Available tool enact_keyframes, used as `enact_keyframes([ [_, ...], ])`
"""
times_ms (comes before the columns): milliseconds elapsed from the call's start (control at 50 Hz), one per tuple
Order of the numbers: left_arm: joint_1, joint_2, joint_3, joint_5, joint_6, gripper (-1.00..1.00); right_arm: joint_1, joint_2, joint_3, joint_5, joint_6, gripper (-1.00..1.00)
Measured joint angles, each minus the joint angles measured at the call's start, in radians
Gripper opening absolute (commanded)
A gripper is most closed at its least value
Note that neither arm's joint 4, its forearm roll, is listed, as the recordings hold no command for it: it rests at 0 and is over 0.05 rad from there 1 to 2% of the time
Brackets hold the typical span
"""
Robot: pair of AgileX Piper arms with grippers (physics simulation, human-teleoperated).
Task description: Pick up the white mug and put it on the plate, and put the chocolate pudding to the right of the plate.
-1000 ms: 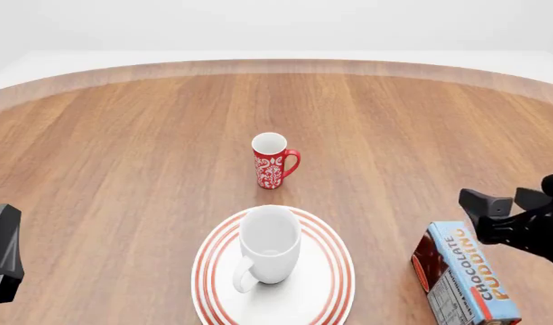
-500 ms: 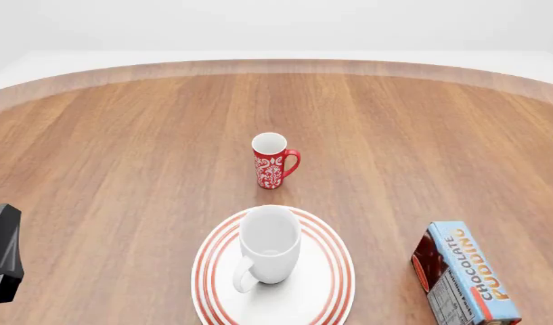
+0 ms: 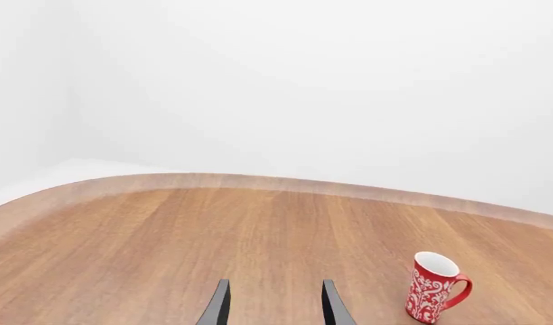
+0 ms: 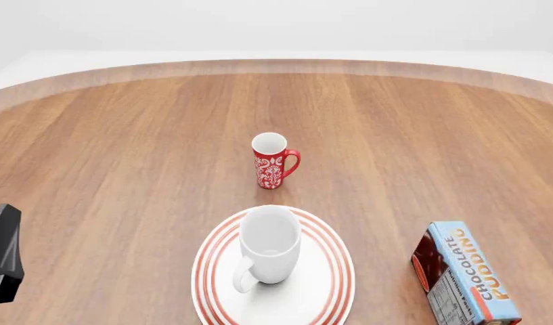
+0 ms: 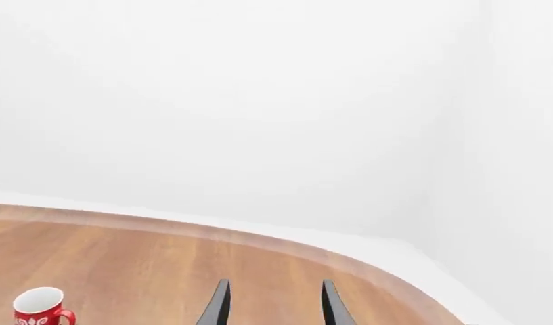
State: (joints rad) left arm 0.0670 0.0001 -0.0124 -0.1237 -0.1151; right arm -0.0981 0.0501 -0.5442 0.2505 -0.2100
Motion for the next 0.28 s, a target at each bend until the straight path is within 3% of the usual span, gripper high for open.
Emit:
enact_keyframes([
  [280,-0.001,0.0,0.001,0.0,0.007,1.0,-0.085,-0.038,0.076,-0.147,0.007,1.0],
])
